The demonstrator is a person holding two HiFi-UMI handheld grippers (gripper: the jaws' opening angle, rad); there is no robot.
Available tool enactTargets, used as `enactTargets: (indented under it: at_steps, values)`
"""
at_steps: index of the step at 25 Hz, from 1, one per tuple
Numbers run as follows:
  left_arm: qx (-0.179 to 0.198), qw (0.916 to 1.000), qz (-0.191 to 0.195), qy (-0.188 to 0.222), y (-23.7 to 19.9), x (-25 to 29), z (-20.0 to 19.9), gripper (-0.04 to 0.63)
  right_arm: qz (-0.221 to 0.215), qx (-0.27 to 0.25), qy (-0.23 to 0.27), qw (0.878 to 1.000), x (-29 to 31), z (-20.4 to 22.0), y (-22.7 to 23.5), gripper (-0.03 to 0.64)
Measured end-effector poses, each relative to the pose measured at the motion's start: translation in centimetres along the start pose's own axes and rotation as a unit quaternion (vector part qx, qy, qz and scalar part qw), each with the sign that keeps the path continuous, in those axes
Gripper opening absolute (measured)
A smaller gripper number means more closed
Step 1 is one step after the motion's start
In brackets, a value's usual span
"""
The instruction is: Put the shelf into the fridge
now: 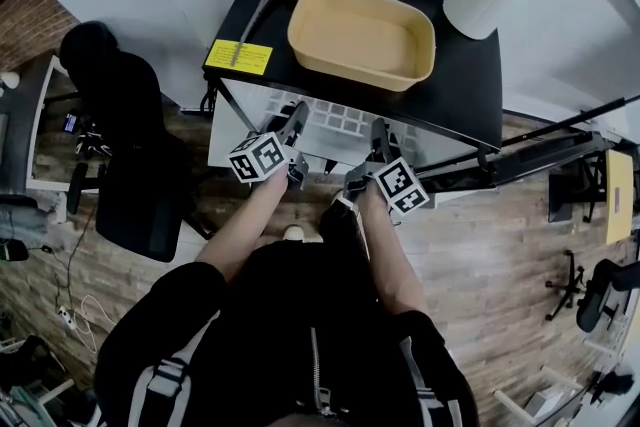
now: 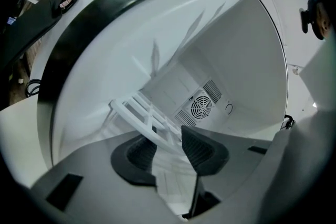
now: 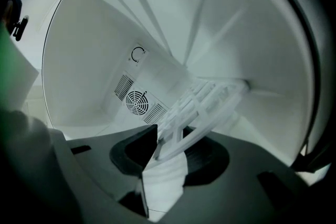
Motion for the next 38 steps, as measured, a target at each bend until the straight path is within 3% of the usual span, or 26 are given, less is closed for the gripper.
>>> enactTargets:
  at_steps: [7, 12, 16, 19, 25, 30, 34, 38]
  values:
    - [0.008, 0.9997, 0.013, -0.020, 0.4, -2.0, 0.3, 0.165, -0.004, -0.009, -0.008, 1.000, -2.6, 1.1, -0.2, 0.150]
    - [0.094, 0.9947, 0.018, -0.039, 1.2, -4.6, 0.9, 0.155, 0.006, -0.070, -0.015, 0.997, -5.0, 1.7, -0.6, 0.092]
    - [0.167, 0.9847, 0.015, -0.045, 1.7, -6.7, 0.6, 0.074, 0.017, -0.115, -0.013, 0.993, -7.0, 1.9, -1.0, 0.013]
    - [0.215, 0.9751, 0.020, -0.051, 2.3, -7.9, 0.2, 0.051, 0.014, -0.155, -0.016, 0.988, -8.3, 1.9, -1.5, 0.008]
    - [0.315, 0.9474, 0.027, -0.051, 3.8, -10.5, -1.2, 0.043, -0.001, -0.279, -0.025, 0.960, -10.8, 1.9, -3.4, 0.008]
    - [0.348, 0.9358, 0.033, -0.049, 4.3, -12.2, -1.9, 0.042, -0.017, -0.319, -0.029, 0.947, -12.2, 2.3, -3.9, 0.008]
    - [0.390, 0.9183, 0.036, -0.055, 5.0, -13.0, -1.5, 0.041, -0.018, -0.318, -0.030, 0.947, -13.0, 2.6, -4.1, 0.008]
    - [0.389, 0.9182, 0.044, -0.061, 5.3, -13.4, -1.1, 0.041, -0.018, -0.318, -0.029, 0.948, -13.5, 3.1, -4.2, 0.008]
Point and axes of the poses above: the fingertips, and each gripper's own axes: x forward along the fingers, y to its right, z out of its underside, the point moved 9 cm from there along -x, backward along the fingers, and after that the axes turned 3 degrees about -y, right-handed, at the moved point
